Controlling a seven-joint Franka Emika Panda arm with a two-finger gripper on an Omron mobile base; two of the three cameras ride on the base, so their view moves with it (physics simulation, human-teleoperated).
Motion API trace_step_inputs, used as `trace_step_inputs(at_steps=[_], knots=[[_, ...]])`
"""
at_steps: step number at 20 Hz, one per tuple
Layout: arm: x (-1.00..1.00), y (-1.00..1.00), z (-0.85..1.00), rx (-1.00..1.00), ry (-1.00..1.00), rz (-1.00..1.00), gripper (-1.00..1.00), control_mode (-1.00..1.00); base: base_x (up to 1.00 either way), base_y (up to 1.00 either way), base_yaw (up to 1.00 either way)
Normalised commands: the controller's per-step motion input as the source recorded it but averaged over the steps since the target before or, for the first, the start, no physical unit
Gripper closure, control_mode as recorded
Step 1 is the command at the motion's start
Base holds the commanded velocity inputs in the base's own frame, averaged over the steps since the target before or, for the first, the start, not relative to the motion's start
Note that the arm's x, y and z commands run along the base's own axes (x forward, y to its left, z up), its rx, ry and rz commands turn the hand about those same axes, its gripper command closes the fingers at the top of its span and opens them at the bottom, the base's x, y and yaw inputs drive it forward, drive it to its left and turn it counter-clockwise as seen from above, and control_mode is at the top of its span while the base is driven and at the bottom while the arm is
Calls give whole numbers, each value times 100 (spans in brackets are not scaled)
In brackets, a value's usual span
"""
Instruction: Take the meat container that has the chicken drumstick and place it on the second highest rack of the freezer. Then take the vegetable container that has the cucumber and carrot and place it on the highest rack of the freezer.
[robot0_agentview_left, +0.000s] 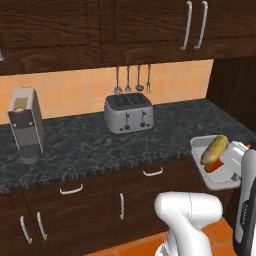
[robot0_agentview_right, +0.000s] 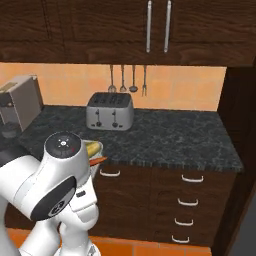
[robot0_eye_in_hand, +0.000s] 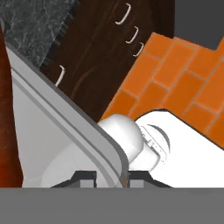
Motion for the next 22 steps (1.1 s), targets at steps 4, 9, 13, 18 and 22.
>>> trace_step_inputs(at_steps=[4,9,13,18,22], knots=[[0,0,0,0,0,0,100,100,-33,51,-82],[0,0,0,0,0,0,100,100,-22,32,-87],[0,0,0,0,0,0,100,100,-3,9,-93],[0,0,0,0,0,0,100,100,0,3,-96],[0,0,0,0,0,0,100,100,0,-7,-91]])
